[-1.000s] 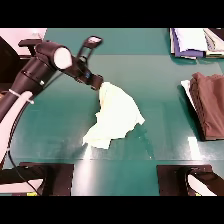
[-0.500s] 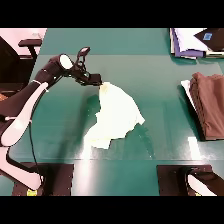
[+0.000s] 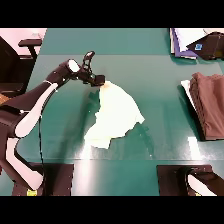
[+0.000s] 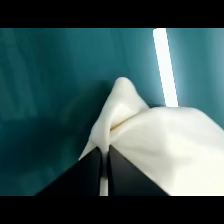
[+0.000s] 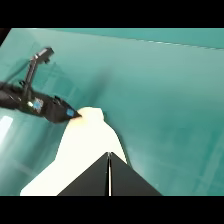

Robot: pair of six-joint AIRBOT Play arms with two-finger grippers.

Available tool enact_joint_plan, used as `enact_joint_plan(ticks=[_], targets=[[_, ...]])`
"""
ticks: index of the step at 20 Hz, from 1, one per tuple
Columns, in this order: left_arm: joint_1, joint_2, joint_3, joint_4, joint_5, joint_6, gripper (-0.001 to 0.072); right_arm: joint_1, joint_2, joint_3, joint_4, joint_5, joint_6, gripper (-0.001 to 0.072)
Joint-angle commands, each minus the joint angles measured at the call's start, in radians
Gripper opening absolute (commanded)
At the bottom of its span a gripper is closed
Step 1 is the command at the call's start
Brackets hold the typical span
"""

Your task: Fold the shirts.

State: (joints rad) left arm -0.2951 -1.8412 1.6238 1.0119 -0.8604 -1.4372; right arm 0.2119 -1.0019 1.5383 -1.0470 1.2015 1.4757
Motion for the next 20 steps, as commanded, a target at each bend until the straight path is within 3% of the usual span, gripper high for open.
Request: enact_joint_plan(ticks=[1,4,8,12,13,14,15,17,20], targets=[[0.039,0.045,0.079,0.101,-0.119,0.002,0.0025,0.0,-0.001,-0.003,-0.004,0.038,0.0,0.0019],[0.114,0.196,0.081,0.324,-0.231,-0.011,0.0025,0.001,-0.028,-0.003,-0.048,0.131,0.001,0.0019],[0.179,0.303,0.079,0.387,-0.418,0.014,0.0026,0.002,-0.164,-0.004,-0.07,0.256,0.019,0.0019],[0.18,0.31,0.068,0.411,-0.467,0.024,0.0026,0.049,-0.318,-0.166,-0.008,0.127,0.017,0.0026],[0.18,0.31,0.063,0.411,-0.459,0.024,0.0027,0.06,-0.364,-0.226,0.08,0.071,-0.001,0.0189],[0.18,0.31,0.061,0.411,-0.455,0.024,0.0027,0.069,-0.415,-0.279,0.186,0.017,-0.033,0.0464],[0.18,0.31,0.061,0.41,-0.455,0.024,0.0027,0.079,-0.467,-0.314,0.276,-0.029,-0.075,0.0513],[0.18,0.31,0.061,0.41,-0.447,0.023,0.0027,0.119,-0.572,-0.354,0.414,-0.119,-0.14,0.0512],[0.18,0.31,0.061,0.409,-0.428,0.023,0.0027,0.191,-0.718,-0.314,0.543,-0.146,-0.214,0.0512]])
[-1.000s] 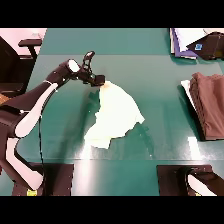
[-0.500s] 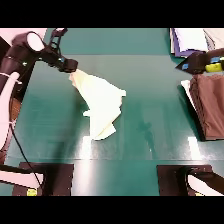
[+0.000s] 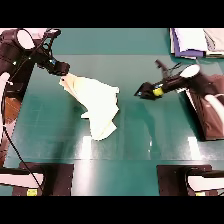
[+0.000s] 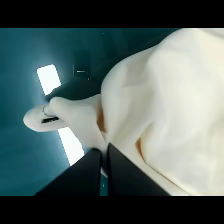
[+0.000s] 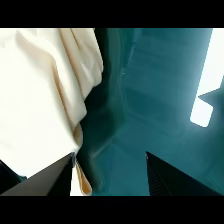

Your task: Fold the shirts.

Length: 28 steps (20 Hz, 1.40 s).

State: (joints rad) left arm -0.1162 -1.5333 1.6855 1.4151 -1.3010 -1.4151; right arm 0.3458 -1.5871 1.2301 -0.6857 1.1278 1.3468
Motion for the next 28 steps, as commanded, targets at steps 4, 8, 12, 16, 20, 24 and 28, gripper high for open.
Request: enact_joint_plan(ticks=[4,8,12,16,20,24,28], targets=[[0.002,0.002,-0.001,-0.002,0.031,0.001,0.0027,0.154,-0.282,0.166,0.197,-0.066,-0.093,0.0512],[0.002,0.002,-0.001,-0.006,0.029,0.001,0.0027,0.206,-0.377,0.314,0.194,-0.068,-0.092,0.0464],[0.002,0.041,0.0,-0.011,0.056,-0.026,0.0026,0.191,-0.372,0.428,0.127,-0.058,-0.091,0.0017],[0.002,0.28,0.002,-0.01,0.146,-0.027,0.0025,0.109,-0.19,0.581,-0.155,0.044,-0.035,0.0016],[0.002,0.566,0.038,-0.105,0.142,-0.025,0.0025,0.031,0.05,0.766,-0.278,0.202,-0.019,0.0016],[0.002,0.767,0.041,-0.22,0.143,-0.026,0.0025,0.016,0.244,0.85,-0.343,0.229,-0.018,0.0016],[0.002,0.838,0.041,-0.23,0.145,-0.045,0.0025,0.016,0.385,0.774,-0.41,0.195,0.029,0.0015]])
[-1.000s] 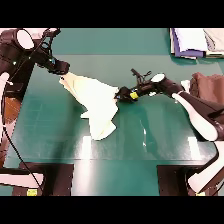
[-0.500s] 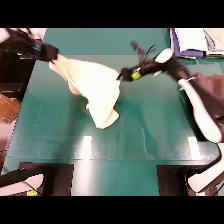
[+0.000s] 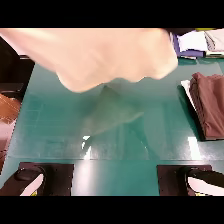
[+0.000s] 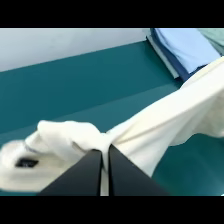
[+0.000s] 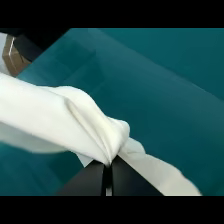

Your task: Fold the shirts.

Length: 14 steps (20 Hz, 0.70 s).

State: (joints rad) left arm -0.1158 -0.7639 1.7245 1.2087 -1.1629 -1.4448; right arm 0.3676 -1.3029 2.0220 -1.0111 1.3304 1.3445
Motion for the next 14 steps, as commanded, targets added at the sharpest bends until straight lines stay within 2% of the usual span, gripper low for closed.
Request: enact_joint_plan(ticks=[1,5,8,11,14], targets=[[0.001,0.068,0.002,-0.024,0.0,-0.018,0.0025,-0.005,0.112,-0.014,-0.105,-0.005,0.043,0.0015],[0.001,0.004,-0.031,-0.024,-0.095,-0.031,0.0025,-0.014,0.083,0.035,-0.142,0.0,0.074,0.0015],[0.001,-0.076,-0.143,-0.023,-0.225,-0.049,0.0025,-0.013,-0.015,0.033,-0.14,0.101,0.095,0.0015],[0.001,-0.111,-0.395,-0.025,-0.24,-0.048,0.0025,0.032,-0.134,-0.031,-0.141,0.235,0.102,0.0015],[0.001,-0.113,-0.702,-0.025,-0.226,-0.043,0.0025,0.109,-0.185,-0.241,-0.141,0.266,0.102,0.0015]])
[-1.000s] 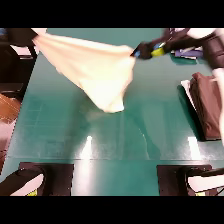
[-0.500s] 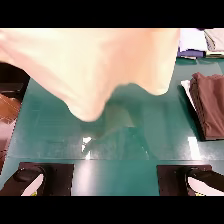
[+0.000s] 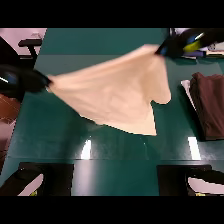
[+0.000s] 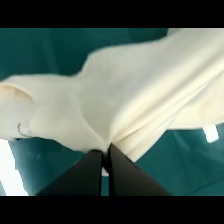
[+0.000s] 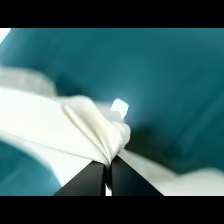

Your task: Fold the shirts.

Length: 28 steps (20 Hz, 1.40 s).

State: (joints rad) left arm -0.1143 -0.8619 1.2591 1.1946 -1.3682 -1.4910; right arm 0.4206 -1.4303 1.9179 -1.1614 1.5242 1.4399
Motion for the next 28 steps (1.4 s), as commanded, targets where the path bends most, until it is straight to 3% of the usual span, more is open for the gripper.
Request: enact_joint_plan(ticks=[1,6,11,12,13,14,18,21,28], targets=[[0.0,-0.014,-0.328,-0.016,-0.014,0.012,0.0025,0.082,-0.06,-0.217,0.009,0.06,0.007,0.0015],[0.0,-0.014,-0.681,-0.175,0.09,0.095,0.0026,0.191,-0.056,-0.478,0.011,-0.035,0.007,0.0015],[0.0,-0.014,-0.731,-0.238,0.122,0.127,0.0029,0.245,-0.056,-0.552,0.018,-0.083,0.007,0.0016],[0.0,-0.014,-0.722,-0.238,0.123,0.13,0.0092,0.245,-0.056,-0.554,0.021,-0.084,0.007,0.0016],[0.0,-0.014,-0.704,-0.238,0.121,0.13,0.0336,0.245,-0.056,-0.553,0.022,-0.084,0.007,0.0016],[0.0,-0.014,-0.672,-0.238,0.114,0.13,0.0498,0.24,-0.055,-0.553,0.022,-0.083,0.007,0.0016],[0.0,-0.014,-0.43,-0.213,0.121,0.13,0.0503,0.238,-0.054,-0.553,0.045,-0.081,0.007,0.0016],[0.0,-0.029,-0.301,-0.146,0.308,0.129,0.0493,0.239,-0.054,-0.553,0.044,-0.084,0.007,0.0017],[-0.001,-0.48,-0.22,-0.307,0.473,0.132,0.0496,0.238,-0.054,-0.553,0.044,-0.094,0.007,0.0017]])
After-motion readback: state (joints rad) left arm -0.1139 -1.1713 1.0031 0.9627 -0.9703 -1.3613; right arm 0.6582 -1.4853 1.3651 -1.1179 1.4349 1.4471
